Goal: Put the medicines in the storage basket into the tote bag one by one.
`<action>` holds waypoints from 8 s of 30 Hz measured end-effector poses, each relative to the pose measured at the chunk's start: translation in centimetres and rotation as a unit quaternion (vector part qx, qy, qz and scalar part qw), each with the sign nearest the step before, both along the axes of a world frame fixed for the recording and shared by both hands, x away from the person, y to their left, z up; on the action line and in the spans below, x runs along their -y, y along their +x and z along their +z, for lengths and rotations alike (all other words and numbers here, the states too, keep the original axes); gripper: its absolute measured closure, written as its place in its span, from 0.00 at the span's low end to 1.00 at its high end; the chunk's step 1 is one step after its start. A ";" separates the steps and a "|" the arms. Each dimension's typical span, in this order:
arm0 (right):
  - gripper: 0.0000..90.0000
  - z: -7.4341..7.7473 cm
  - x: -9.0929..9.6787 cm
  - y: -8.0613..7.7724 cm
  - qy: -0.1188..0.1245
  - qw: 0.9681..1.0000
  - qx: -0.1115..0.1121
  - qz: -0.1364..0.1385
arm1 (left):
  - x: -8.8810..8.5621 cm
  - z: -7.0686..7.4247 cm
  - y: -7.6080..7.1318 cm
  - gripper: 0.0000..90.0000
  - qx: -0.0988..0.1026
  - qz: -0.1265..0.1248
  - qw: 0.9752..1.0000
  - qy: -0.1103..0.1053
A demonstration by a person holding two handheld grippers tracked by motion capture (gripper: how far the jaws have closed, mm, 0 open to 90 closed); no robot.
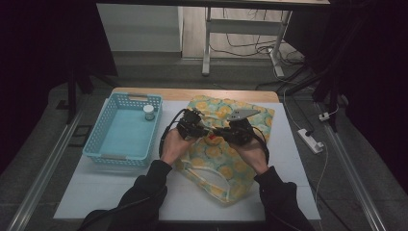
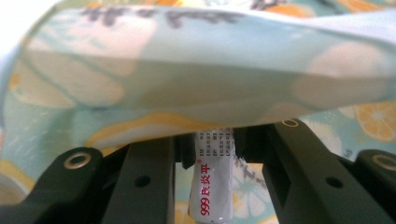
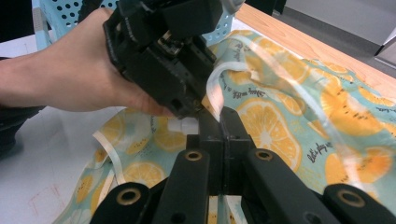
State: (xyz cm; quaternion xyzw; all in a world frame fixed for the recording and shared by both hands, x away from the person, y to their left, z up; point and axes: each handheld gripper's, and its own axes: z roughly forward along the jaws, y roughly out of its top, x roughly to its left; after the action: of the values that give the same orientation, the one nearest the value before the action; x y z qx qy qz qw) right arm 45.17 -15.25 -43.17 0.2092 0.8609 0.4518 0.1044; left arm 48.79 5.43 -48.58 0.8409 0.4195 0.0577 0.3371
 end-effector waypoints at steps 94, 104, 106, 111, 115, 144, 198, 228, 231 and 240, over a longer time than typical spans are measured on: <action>1.00 -0.8 -0.2 0.2 -0.015 1.000 -0.008 -0.002 | -14.9 4.5 -4.9 0.00 0.048 0.021 0.998 -0.041; 1.00 -0.9 -0.3 0.2 -0.016 1.000 -0.010 -0.001 | -18.2 4.0 -3.2 0.00 0.060 0.077 0.995 -0.012; 1.00 -1.0 -0.3 0.2 -0.016 1.000 -0.010 -0.001 | -18.8 3.8 -2.6 0.00 0.057 0.088 0.994 -0.011; 0.99 -1.0 -0.3 0.2 -0.016 1.000 -0.011 -0.001 | -19.9 3.4 -0.9 0.00 0.043 0.117 0.992 0.011; 0.99 -1.0 -0.4 0.2 -0.015 1.000 -0.012 0.000 | -20.5 3.1 0.3 0.01 0.038 0.136 0.990 0.010; 0.99 -1.0 -0.3 0.2 -0.015 1.000 -0.012 0.001 | -19.7 -0.7 6.2 0.11 -0.010 0.168 0.983 0.075; 1.00 -0.9 -0.3 0.2 -0.015 1.000 -0.007 -0.003 | -18.9 3.6 -2.1 0.56 0.059 0.132 0.990 0.005; 1.00 -0.5 0.1 0.1 -0.010 1.000 -0.003 -0.005 | -17.4 6.9 -5.9 0.56 0.111 0.097 0.989 -0.020; 0.99 -0.4 0.1 0.1 -0.010 1.000 -0.003 -0.005 | -16.6 7.1 -6.2 0.56 0.112 0.078 0.990 -0.029; 1.00 -0.4 0.1 0.2 -0.010 1.000 -0.002 -0.005 | -12.5 7.6 -6.8 0.56 0.111 0.009 0.993 -0.027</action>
State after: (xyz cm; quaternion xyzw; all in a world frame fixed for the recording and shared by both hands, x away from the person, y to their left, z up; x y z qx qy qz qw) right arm 45.33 -15.40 -43.53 0.2130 0.8647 0.4421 0.1073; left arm 41.97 17.98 -40.96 0.8164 0.3881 0.1423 0.4033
